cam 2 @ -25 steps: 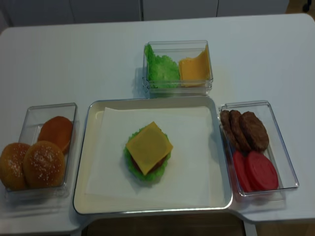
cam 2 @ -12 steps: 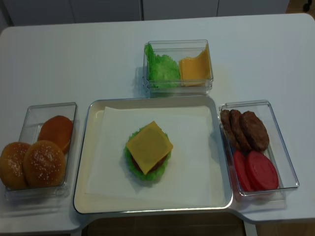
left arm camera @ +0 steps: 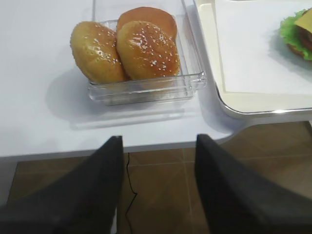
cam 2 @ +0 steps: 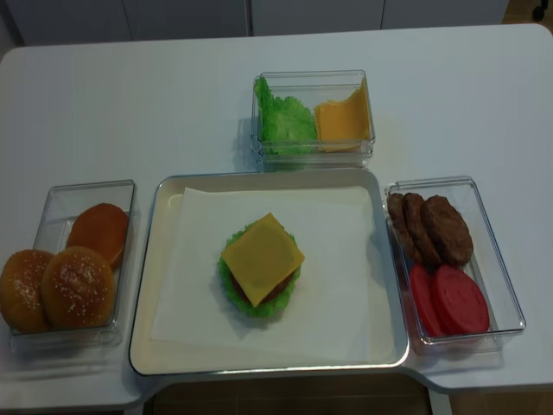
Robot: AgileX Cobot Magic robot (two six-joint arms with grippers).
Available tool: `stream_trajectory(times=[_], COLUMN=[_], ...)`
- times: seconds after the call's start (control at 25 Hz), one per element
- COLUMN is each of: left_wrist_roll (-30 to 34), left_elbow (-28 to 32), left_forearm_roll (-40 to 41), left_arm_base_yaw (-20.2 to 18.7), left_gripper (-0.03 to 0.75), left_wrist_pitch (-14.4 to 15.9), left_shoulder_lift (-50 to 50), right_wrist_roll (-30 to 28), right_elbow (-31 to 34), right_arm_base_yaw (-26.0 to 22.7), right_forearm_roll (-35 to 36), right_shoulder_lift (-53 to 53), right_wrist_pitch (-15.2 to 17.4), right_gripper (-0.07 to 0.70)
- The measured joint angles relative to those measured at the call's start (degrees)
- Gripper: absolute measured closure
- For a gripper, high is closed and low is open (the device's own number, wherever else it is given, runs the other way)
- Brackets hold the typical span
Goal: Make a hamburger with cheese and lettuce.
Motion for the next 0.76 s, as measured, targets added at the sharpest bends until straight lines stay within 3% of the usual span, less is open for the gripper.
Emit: stream_trajectory(times=[0.76], left_wrist_roll=[0.00], left_elbow=[0.00], left_forearm_roll=[0.00], left_arm_base_yaw=[0.00], left_gripper=[0.358], left_wrist_pitch=[0.00], left_shoulder_lift=[0.00], right_wrist_roll=[-1.50], right_elbow=[0.00], right_arm_base_yaw=[0.00], right_forearm_roll=[1.38], right_shoulder_lift=[0.00], right_wrist_pitch=[0.00], right_gripper=[0.451])
